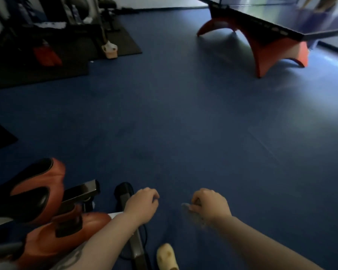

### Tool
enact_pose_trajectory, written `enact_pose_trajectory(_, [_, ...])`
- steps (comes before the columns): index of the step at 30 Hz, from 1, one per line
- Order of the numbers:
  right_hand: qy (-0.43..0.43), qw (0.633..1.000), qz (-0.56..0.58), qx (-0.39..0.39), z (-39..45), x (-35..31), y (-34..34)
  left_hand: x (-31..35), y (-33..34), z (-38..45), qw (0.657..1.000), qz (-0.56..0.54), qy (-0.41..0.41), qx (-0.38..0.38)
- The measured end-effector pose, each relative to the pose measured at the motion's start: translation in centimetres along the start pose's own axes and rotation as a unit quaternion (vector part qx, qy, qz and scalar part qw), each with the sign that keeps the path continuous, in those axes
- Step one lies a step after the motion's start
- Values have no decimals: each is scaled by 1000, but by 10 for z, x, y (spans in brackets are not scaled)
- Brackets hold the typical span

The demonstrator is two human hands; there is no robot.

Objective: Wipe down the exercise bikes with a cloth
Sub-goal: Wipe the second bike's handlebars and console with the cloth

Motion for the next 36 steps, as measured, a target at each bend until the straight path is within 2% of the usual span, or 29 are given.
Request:
enact_pose_trajectory(10, [-89,996,-7,-1,154,31,-68,41,-60,116,996,-10,-35,77])
enact_pose_trajectory(14, [-154,987,-36,8,234,38,-99,50,-79,161,988,-38,-76,126])
enact_pose_trajectory(20, [-261,962,-76,8,343,19,-148,49,-102,202,958,-91,-164,217])
enact_pose_trajectory(25, [-341,933,-112,-16,400,-30,-167,38,-123,208,925,-130,-225,278])
enact_pose_trajectory(31, [-440,891,-112,-21,440,-129,-163,-27,-157,195,881,-165,-318,309])
enact_pose_trajectory(36, [-482,869,-111,-21,472,-211,-177,-73,-214,206,854,-195,-319,361])
Point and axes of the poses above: each hand's wrist, its own z-axis towards the middle knuckle, its own y-axis out of the palm, x = y × z, the point moved 6 cm from there along z, towards the middle knuckle, and after that the axes turned 14 degrees about -z, right-handed, at the moved point
